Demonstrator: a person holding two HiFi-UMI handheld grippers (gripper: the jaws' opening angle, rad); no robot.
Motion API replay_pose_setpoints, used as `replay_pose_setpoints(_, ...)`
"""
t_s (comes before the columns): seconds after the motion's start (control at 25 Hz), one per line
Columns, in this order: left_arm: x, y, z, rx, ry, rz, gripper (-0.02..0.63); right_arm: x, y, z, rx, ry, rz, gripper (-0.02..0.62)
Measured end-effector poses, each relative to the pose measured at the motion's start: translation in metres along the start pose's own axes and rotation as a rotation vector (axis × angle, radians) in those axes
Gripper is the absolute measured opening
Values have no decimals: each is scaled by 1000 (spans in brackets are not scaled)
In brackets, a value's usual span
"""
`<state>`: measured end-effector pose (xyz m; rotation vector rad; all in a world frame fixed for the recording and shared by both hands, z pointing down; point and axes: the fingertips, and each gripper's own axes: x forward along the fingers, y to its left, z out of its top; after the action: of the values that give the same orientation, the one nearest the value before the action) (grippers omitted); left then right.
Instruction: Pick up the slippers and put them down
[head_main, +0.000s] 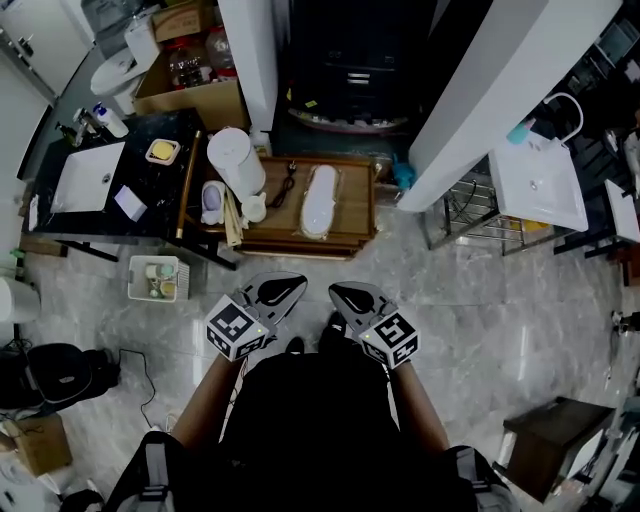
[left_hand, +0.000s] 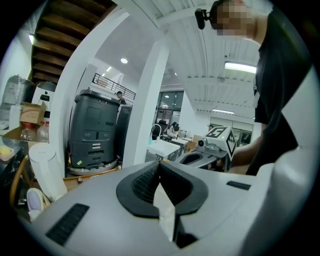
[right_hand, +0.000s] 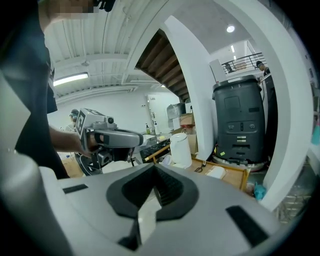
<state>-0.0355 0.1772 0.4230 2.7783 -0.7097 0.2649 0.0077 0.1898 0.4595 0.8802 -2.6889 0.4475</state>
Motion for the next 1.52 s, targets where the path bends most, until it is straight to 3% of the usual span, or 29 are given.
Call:
replay_pose_setpoints(0.44,36,7,15,-23,-12,119,12,-9,-47,3,-46,36,99,8)
replay_pose_setpoints(0.92,52,11,14,-35,-44,219,12,-5,-66,2,-108,59,188,8)
replay_pose_setpoints(1.32,66,28,17,-42,-36,213,12,4,-85,5,-90,54,175,8)
replay_pose_setpoints(1.52,70,47,16,-50,-30,173,12,17,-94,5,-64,71,143,8)
